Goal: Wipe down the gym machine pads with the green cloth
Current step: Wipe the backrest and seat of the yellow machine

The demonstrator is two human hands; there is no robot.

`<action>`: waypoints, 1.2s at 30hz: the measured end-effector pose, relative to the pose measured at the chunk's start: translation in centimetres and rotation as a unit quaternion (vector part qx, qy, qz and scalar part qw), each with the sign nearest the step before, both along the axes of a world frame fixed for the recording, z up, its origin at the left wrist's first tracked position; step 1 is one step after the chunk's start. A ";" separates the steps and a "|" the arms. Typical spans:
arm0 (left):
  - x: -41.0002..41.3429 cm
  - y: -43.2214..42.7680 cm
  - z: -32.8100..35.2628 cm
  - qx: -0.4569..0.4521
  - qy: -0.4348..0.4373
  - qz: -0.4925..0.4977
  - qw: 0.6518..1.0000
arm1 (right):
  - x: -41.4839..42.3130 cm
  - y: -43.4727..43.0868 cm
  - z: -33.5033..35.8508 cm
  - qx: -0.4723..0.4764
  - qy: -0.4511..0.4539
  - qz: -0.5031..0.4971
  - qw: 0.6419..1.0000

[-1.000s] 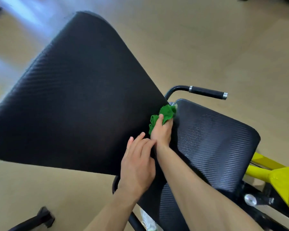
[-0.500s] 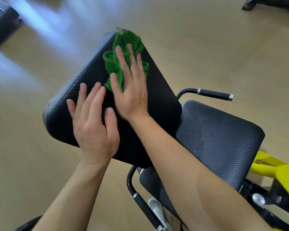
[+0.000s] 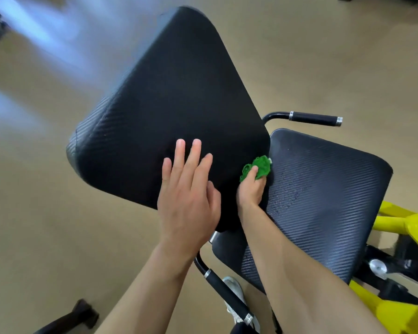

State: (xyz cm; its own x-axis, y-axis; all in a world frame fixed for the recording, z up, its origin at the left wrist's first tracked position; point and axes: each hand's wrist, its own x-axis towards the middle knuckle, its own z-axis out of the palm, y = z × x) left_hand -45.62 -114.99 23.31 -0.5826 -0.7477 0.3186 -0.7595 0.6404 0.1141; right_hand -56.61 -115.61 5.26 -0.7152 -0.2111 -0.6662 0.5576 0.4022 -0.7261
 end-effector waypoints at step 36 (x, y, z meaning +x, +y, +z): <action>5.8 -2.6 8.6 -0.010 0.151 0.039 0.988 | 8.5 -6.6 23.2 -0.248 0.372 0.132 0.885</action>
